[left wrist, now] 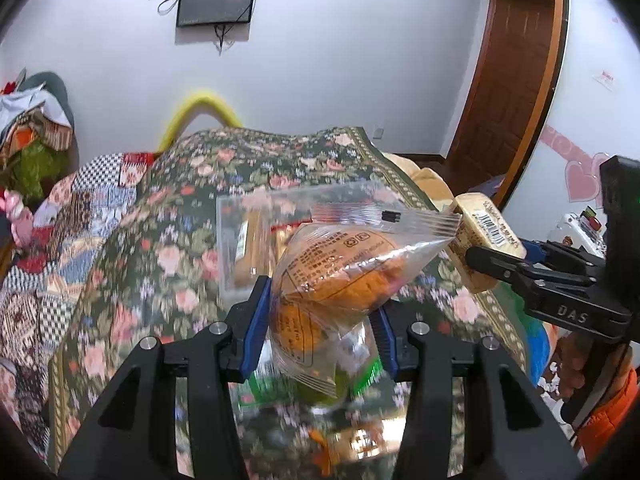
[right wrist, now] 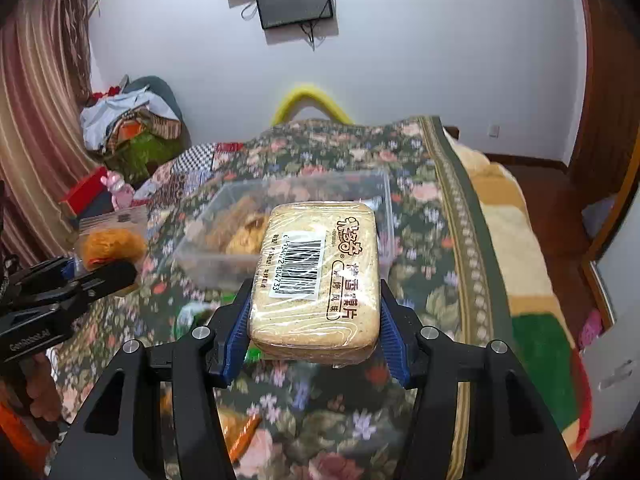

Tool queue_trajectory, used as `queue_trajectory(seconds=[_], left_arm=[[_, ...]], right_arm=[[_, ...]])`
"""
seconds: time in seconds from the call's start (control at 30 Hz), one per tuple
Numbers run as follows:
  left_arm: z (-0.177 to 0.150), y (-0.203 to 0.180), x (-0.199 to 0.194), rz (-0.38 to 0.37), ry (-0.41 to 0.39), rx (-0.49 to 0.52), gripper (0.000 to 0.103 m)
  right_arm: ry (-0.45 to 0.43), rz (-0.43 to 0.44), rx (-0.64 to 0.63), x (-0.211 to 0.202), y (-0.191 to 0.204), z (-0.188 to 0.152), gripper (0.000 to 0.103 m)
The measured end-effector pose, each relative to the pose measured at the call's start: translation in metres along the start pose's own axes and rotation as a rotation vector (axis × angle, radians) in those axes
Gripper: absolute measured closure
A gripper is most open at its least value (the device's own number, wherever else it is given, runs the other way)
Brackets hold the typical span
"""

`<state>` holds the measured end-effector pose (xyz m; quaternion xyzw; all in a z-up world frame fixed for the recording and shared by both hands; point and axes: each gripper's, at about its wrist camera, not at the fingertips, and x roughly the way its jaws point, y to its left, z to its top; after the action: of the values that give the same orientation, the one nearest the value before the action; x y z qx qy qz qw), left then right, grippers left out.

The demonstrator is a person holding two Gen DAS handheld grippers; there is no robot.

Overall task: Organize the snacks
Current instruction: 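Carry the orange cake bag with the left tool while the right tool carries the wrapped cake into the box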

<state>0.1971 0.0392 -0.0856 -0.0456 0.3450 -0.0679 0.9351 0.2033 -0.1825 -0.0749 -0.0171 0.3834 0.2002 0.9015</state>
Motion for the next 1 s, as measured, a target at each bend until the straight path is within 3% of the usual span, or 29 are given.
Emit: queue_trajectory(seconds=[0.33,0.67,1.0], left_arm=[[0.038,0.010,0.047,0.008,0.019,-0.011,0.056],[0.059,0.019,0.100,0.031,0.040,0.014,0.056],[0.072,0.035,0.152,0.056,0.084,-0.043,0.056]], right_arm=[[-0.022,0.002,-0.023,0.030,0.003,0.028,0.050],[0.035,0.012,0.001,0.080,-0.002,0.040,0.050],[0.079,0.004,-0.006,0.118,-0.007,0.051,0.050]])
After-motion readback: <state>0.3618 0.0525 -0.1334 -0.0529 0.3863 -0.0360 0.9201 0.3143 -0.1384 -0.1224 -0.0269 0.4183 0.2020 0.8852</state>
